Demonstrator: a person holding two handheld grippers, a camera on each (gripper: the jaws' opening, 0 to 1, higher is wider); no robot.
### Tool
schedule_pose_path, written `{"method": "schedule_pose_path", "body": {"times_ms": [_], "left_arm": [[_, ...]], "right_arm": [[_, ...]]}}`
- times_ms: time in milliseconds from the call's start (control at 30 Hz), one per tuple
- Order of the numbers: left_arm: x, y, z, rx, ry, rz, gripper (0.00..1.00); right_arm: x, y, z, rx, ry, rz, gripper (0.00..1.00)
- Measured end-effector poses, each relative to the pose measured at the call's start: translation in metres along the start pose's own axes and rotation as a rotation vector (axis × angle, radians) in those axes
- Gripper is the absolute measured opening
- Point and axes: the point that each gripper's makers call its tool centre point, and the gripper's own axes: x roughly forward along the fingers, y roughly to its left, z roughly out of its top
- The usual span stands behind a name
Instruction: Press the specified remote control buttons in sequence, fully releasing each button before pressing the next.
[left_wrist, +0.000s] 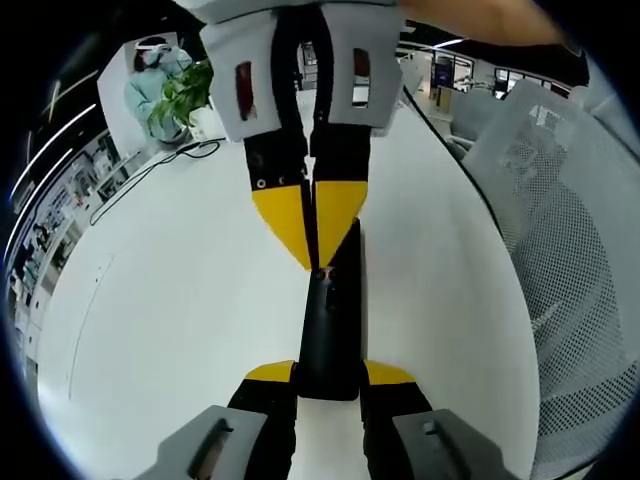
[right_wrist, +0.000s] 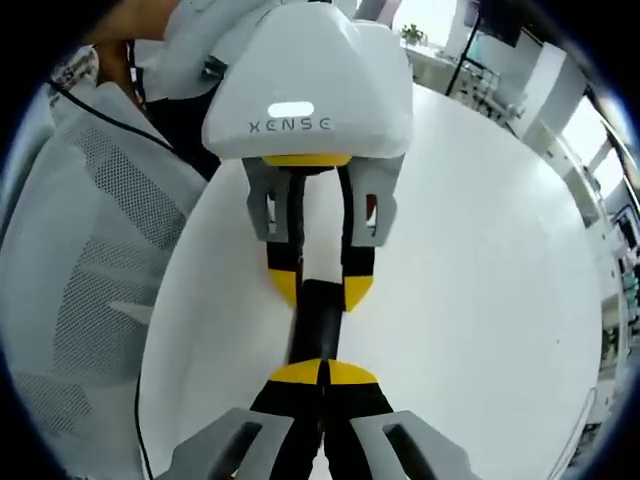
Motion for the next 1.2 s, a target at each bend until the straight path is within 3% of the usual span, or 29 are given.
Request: {"method": "schedule_pose_path", "body": {"times_ms": [467, 1200], "left_arm": [[0.0, 0.001, -0.001, 0.0, 0.002, 0.002, 0.23], [0.0, 0.0, 0.001, -0.003, -0.011, 0.001, 0.23]], "right_arm": [[-0.002, -0.002, 0.003, -0.005, 0.005, -0.006, 0.0], [0.026, 0.005, -0.006, -0.001, 0.026, 0.039, 0.0]]}}
